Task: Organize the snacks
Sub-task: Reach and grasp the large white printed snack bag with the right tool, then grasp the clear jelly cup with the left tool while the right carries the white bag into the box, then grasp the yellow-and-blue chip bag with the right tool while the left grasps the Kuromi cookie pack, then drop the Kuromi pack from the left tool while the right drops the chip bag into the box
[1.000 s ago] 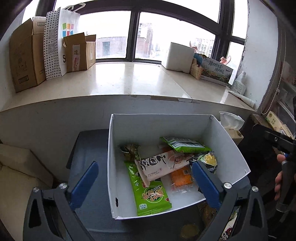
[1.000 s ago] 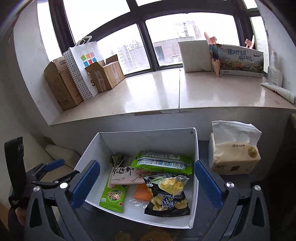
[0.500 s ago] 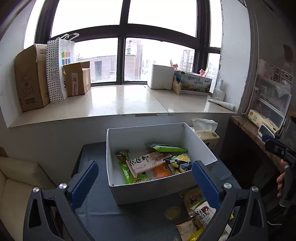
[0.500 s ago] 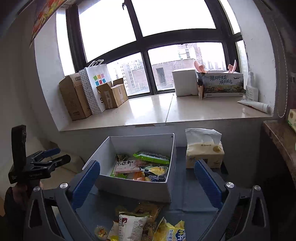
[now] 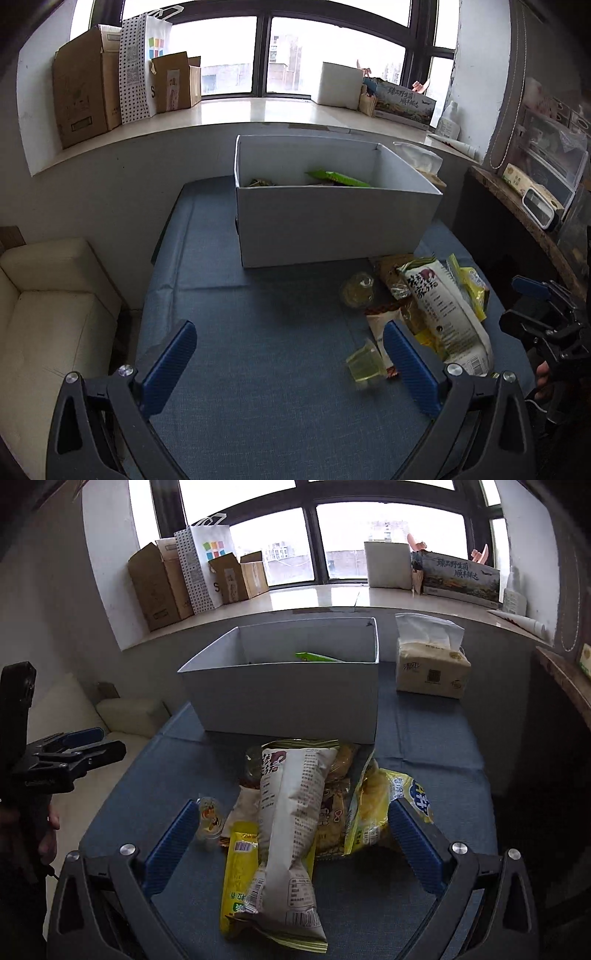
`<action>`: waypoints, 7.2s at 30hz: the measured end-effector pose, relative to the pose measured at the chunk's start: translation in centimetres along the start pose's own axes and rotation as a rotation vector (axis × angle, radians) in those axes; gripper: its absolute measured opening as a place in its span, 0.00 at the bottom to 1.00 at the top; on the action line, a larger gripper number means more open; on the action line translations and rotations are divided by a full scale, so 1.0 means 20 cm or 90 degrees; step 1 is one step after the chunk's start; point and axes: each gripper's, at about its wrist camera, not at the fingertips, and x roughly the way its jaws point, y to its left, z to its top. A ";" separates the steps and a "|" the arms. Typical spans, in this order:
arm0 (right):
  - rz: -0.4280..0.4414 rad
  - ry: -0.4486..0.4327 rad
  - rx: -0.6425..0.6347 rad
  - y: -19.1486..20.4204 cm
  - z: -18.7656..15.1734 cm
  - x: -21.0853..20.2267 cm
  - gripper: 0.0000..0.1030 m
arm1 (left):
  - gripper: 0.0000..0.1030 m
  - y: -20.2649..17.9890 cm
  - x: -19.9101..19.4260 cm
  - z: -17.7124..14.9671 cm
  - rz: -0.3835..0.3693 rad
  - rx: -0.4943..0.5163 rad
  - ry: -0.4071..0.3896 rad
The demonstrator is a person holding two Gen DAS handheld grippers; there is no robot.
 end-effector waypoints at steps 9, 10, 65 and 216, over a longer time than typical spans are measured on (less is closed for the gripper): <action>-0.005 0.081 -0.021 0.11 -0.01 0.22 1.00 | 1.00 0.02 0.01 -0.11 -0.045 -0.006 0.036; -0.005 0.086 -0.020 0.12 -0.01 0.24 1.00 | 1.00 0.01 0.01 -0.12 -0.045 0.002 0.039; 0.046 0.047 0.106 -0.17 -0.04 0.02 0.39 | 0.32 -0.19 0.34 -0.10 -0.159 0.057 0.114; 0.119 -0.033 0.234 -0.52 -0.08 -0.10 0.63 | 0.75 -0.42 0.09 0.33 -0.103 0.085 -0.027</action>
